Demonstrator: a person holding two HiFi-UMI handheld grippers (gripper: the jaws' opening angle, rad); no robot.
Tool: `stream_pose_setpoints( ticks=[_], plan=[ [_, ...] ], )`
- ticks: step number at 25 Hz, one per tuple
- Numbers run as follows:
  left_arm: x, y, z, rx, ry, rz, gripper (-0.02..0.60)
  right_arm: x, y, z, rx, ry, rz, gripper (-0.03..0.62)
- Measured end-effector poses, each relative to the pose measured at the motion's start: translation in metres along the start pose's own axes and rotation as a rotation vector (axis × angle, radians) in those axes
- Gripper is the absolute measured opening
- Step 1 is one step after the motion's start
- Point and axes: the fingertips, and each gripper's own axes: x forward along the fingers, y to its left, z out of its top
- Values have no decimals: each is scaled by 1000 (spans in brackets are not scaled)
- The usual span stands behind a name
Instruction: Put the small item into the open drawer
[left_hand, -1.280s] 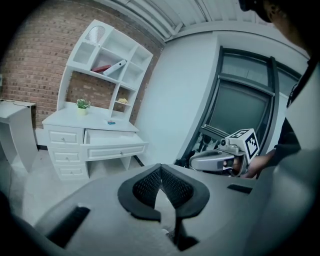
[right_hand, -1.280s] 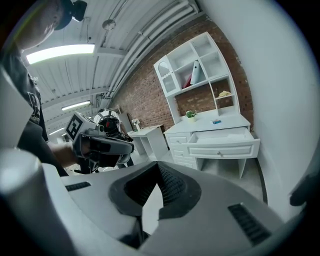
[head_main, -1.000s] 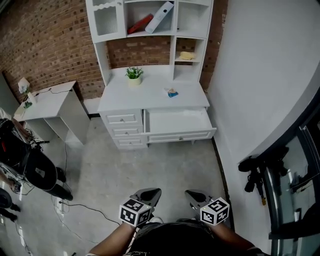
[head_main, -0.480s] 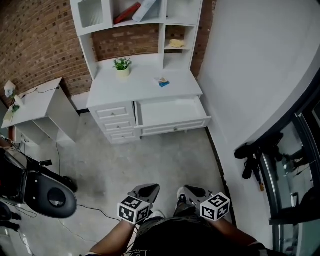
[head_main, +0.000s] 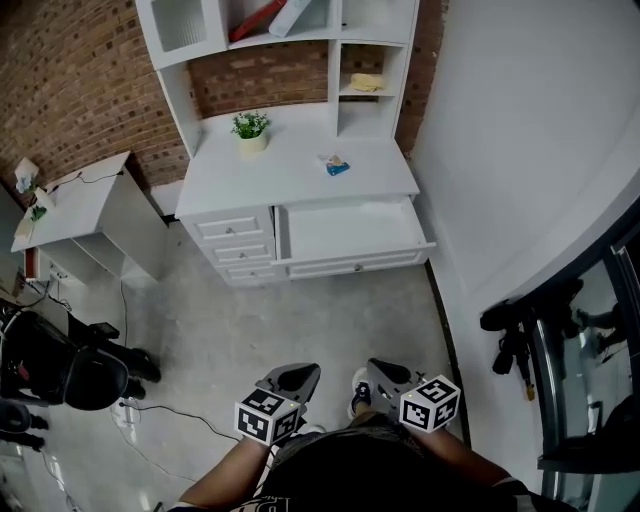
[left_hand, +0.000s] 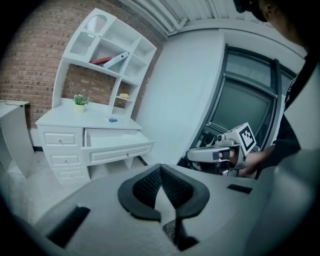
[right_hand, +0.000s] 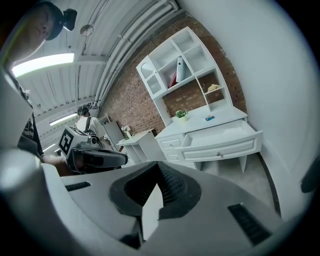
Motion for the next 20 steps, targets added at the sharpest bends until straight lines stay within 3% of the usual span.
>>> stream_pose_setpoints(
  ticks=[8,20],
  plan=[
    [63,33,64,-17,-10,50,15,37,-79,52,89,-1,28,5],
    [143,52,120,11,-3,132,15,64,-168,119,59,12,96,5]
  ],
)
